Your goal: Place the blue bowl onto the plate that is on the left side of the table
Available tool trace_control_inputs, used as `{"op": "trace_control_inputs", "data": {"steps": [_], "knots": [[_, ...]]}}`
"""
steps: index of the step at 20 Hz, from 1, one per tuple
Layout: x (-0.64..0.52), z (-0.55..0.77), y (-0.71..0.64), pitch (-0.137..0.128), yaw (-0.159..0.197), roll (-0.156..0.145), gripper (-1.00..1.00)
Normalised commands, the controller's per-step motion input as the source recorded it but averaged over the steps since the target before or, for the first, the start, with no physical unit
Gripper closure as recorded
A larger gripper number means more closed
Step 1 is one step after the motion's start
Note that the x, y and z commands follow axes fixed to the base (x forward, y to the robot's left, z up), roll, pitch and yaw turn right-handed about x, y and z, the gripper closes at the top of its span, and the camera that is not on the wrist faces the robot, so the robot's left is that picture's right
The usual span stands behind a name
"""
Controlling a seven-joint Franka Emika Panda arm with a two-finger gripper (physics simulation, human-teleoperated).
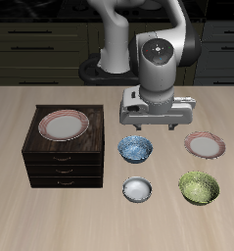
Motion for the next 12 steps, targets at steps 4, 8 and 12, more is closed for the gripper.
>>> {"op": "trace_control_inputs", "data": {"steps": [4,8,12], "knots": [[0.02,-0.24,-0.03,0.040,-0.040,0.010,-1.00],[0.00,-0.23,0.00,0.013,0.008,0.012,-1.00],[0.00,-0.19,0.00,0.023,-0.007,0.004,-1.00]]}}
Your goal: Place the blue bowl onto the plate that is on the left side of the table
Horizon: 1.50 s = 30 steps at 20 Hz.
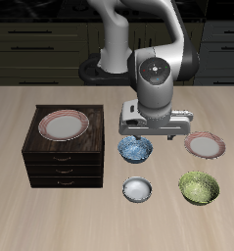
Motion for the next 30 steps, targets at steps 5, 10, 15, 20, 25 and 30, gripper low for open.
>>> {"op": "trace_control_inputs", "data": {"steps": [5,10,15,20,25,30], "knots": [[0.00,-0.32,0.00,0.038,-0.013,-0.002,-1.00],[-0.03,-0.27,0.02,0.029,0.002,0.003,-1.00],[-0.08,-0.28,0.00,0.036,-0.023,0.013,-1.00],[-0.06,-0.25,-0.01,0.031,-0.019,0.013,-1.00],[-0.04,-0.26,0.04,0.021,0.012,0.028,1.00],[-0.02,-0.04,-0.06,0.012,-0.004,-0.026,1.00]]}}
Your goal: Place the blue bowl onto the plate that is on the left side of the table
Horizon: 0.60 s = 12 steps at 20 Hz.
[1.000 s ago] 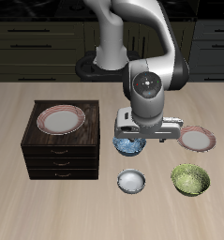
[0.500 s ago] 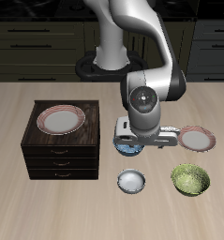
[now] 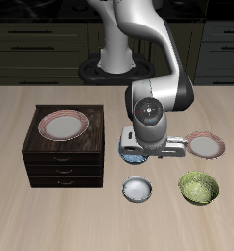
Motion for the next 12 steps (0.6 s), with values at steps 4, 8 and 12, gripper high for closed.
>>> {"op": "trace_control_inputs", "data": {"steps": [4,8,12], "knots": [[-0.06,0.20,-0.02,-0.027,0.036,-0.032,1.00],[-0.14,0.34,0.05,-0.070,0.019,-0.035,1.00],[-0.21,0.43,0.05,-0.092,0.019,-0.005,1.00]]}}
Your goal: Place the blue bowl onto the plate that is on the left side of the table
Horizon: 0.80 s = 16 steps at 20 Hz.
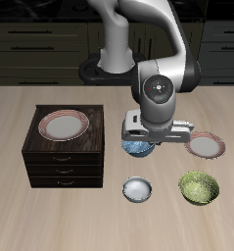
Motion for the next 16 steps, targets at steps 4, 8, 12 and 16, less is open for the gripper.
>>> {"op": "trace_control_inputs", "data": {"steps": [4,8,12,16], "knots": [[-0.22,0.51,-0.01,-0.090,0.016,-0.005,1.00],[-0.22,0.65,-0.02,-0.120,0.017,-0.004,1.00],[-0.10,0.33,-0.02,-0.074,0.021,-0.012,1.00],[-0.16,0.37,0.04,-0.090,0.013,-0.017,1.00]]}}
